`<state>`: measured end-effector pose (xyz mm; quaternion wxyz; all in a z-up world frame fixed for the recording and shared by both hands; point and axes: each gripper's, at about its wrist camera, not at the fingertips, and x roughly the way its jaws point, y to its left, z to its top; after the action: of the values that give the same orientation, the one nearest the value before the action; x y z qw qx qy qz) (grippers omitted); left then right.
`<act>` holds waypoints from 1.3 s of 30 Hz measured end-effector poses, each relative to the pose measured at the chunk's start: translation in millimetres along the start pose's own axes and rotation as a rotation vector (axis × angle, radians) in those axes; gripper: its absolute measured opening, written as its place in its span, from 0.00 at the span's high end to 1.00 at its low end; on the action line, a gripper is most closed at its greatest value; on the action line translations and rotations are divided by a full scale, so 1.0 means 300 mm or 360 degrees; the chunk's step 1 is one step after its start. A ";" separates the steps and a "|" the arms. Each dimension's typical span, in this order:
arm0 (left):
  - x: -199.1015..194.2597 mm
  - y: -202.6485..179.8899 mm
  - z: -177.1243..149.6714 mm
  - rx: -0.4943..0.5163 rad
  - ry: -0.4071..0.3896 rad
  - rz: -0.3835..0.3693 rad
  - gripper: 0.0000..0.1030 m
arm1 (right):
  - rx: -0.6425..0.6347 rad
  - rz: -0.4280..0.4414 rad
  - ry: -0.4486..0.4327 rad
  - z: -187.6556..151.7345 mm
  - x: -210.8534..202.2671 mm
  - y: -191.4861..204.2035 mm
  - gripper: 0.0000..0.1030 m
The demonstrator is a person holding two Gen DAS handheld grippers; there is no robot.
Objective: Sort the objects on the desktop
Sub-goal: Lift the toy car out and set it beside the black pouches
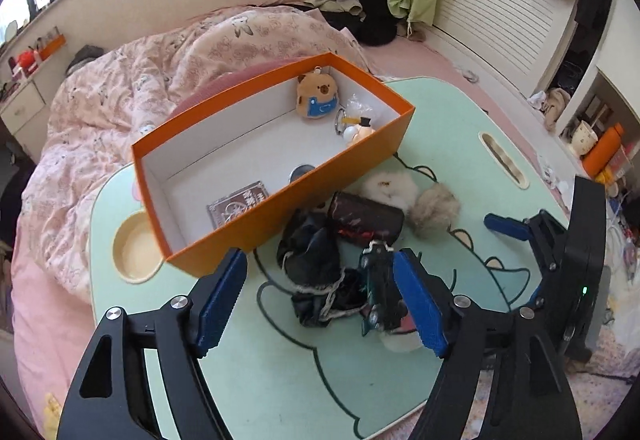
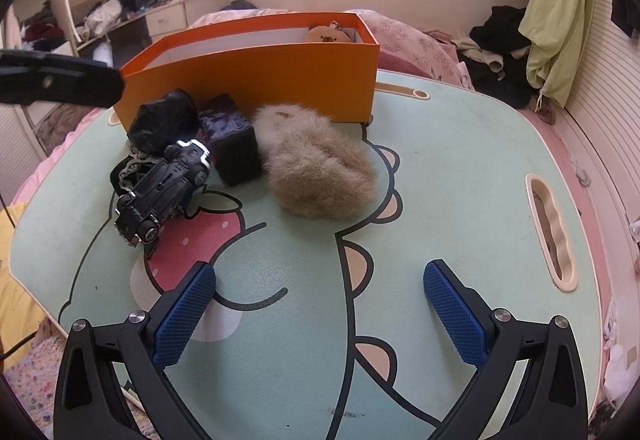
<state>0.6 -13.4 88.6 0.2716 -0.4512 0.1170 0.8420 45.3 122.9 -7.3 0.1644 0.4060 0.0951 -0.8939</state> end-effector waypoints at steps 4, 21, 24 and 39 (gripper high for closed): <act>-0.014 0.001 -0.119 -0.0042 -0.0008 0.0031 0.26 | 0.0000 0.0001 0.0000 -0.001 -0.001 -0.001 0.00; 0.192 -0.052 -0.251 -0.0195 -0.0120 0.0147 0.00 | 0.0015 -0.0008 0.0002 -0.003 0.004 -0.015 0.00; 0.197 -0.047 -0.248 -0.0186 -0.0146 0.0140 0.00 | 0.0019 -0.0013 0.0000 -0.001 0.004 -0.019 0.00; 0.186 -0.048 -0.261 -0.0178 -0.0171 0.0133 0.00 | 0.0017 -0.0011 0.0000 0.000 0.004 -0.019 0.00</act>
<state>38.5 -16.6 -1.0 0.2165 -0.4146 0.0737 0.8808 42.5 128.1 -8.1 0.1590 0.4066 0.0917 -0.8950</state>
